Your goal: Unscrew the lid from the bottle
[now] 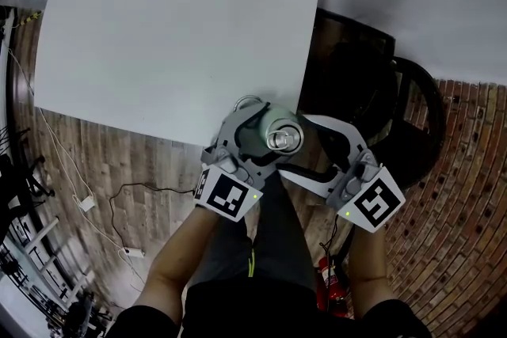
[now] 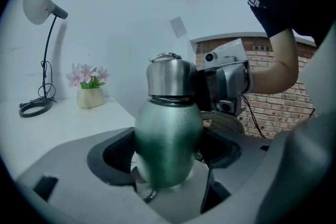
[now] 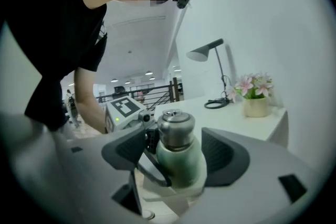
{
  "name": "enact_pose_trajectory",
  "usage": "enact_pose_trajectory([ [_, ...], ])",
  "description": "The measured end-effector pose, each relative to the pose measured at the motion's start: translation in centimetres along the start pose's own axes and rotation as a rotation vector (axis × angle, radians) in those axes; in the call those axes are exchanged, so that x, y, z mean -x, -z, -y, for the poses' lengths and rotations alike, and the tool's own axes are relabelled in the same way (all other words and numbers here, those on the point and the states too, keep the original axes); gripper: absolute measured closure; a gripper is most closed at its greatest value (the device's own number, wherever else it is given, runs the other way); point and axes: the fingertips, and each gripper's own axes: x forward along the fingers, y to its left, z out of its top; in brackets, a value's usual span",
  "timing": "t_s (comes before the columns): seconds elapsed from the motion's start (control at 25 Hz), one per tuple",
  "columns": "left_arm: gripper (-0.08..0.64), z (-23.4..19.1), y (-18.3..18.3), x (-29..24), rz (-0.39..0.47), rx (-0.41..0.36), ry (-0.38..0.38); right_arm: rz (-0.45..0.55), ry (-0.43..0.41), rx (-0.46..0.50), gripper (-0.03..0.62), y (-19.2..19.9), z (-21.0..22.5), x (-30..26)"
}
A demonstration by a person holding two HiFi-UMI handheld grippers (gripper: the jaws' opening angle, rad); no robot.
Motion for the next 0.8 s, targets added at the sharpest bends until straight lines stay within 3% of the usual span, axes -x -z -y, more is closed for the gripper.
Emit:
enact_pose_trajectory([
  [0.2,0.187,-0.1,0.0,0.1,0.0,-0.001,-0.001,0.111,0.35,-0.054,0.281,-0.8,0.1,0.1],
  [0.36,0.187,0.0,0.0,0.0,-0.001,-0.003,-0.003,0.146,0.552,-0.088,0.282,-0.9,1.0,-0.4],
  [0.48,0.187,0.0,0.0,0.0,0.001,-0.003,-0.004,0.138,0.613,-0.098,0.282,-0.7,1.5,-1.0],
  [0.8,0.187,-0.1,0.0,0.0,-0.002,-0.001,-0.004,0.125,0.636,-0.074,0.324,-1.0,2.0,-1.3],
])
